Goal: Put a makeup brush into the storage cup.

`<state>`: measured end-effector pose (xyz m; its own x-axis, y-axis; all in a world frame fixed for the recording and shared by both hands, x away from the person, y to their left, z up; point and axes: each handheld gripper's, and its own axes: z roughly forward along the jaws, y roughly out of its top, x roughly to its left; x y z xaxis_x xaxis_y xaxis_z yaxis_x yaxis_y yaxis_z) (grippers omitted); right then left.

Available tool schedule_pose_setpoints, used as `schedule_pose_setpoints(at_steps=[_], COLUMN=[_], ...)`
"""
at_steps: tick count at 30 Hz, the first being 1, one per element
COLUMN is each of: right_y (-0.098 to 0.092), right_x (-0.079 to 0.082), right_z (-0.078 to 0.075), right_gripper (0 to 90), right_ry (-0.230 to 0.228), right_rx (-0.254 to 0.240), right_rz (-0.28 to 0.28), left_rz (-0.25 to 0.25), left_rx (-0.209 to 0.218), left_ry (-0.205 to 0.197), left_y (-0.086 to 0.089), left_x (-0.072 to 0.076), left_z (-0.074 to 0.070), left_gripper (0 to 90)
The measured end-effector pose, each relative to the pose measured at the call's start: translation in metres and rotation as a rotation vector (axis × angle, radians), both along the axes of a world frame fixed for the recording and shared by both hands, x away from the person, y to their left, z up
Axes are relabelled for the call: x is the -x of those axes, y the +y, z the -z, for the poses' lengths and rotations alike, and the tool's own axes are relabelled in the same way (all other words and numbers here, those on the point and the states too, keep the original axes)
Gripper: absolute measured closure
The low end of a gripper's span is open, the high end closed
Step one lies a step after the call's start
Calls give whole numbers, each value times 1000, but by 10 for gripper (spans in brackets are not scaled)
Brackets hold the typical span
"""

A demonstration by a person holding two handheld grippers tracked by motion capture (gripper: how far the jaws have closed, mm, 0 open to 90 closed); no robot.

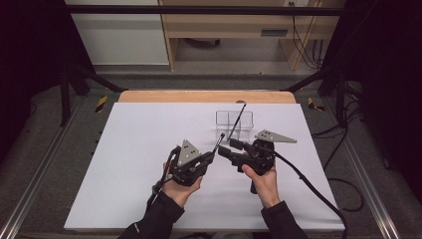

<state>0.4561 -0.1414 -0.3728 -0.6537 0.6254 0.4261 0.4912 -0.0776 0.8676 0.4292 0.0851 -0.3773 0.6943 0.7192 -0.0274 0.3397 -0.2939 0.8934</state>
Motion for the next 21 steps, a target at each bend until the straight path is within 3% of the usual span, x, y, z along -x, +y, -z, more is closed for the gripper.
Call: schedule_pose_setpoints(at_steps=[21], right_y=[1], right_x=[-2], right_z=[1], right_gripper=[653], right_ry=[24], right_rx=[-54], right_rz=[-36], left_rz=[31], left_rx=[25], left_ry=[-23], left_y=[-11], left_x=[10], left_z=[-4], left_gripper=[837])
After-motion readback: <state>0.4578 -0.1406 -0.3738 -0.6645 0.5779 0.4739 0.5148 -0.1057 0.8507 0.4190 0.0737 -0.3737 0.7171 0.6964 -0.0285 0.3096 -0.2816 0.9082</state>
